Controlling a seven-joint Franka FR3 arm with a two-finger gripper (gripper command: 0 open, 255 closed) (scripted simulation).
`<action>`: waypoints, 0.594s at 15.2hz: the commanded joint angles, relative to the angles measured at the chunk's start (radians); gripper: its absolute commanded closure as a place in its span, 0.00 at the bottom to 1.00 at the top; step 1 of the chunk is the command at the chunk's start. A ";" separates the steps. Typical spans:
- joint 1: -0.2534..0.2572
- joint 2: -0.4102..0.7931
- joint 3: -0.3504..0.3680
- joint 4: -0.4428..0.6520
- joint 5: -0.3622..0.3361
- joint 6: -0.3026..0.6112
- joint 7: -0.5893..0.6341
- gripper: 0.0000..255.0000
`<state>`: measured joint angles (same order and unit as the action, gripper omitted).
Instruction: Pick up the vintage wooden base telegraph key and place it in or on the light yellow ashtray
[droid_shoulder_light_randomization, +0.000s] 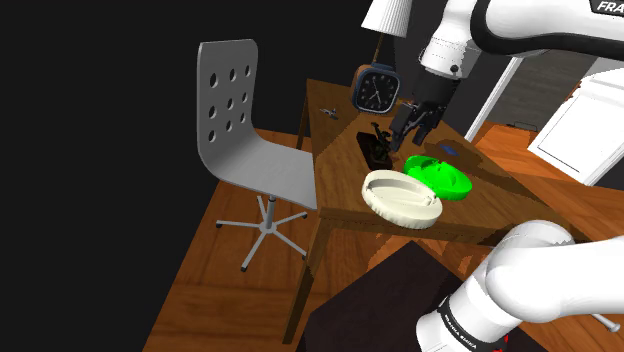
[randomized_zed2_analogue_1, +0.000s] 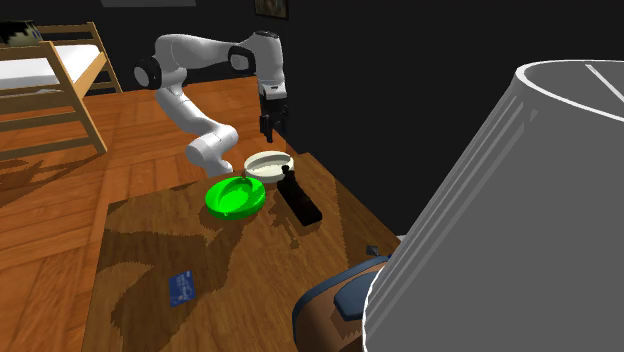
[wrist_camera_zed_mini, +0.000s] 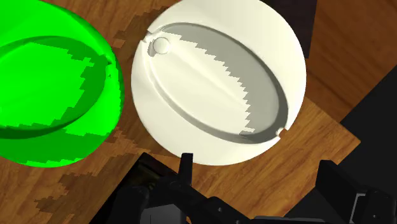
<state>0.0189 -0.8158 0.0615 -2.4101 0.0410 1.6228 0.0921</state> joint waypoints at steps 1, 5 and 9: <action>0.000 0.000 0.000 0.000 0.000 0.000 0.000 0.00; -0.056 0.131 -0.015 0.049 -0.023 0.083 0.052 0.00; -0.109 0.259 -0.033 0.111 -0.046 0.151 0.106 0.00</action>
<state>-0.0749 -0.5824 0.0365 -2.3070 0.0027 1.7556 0.1869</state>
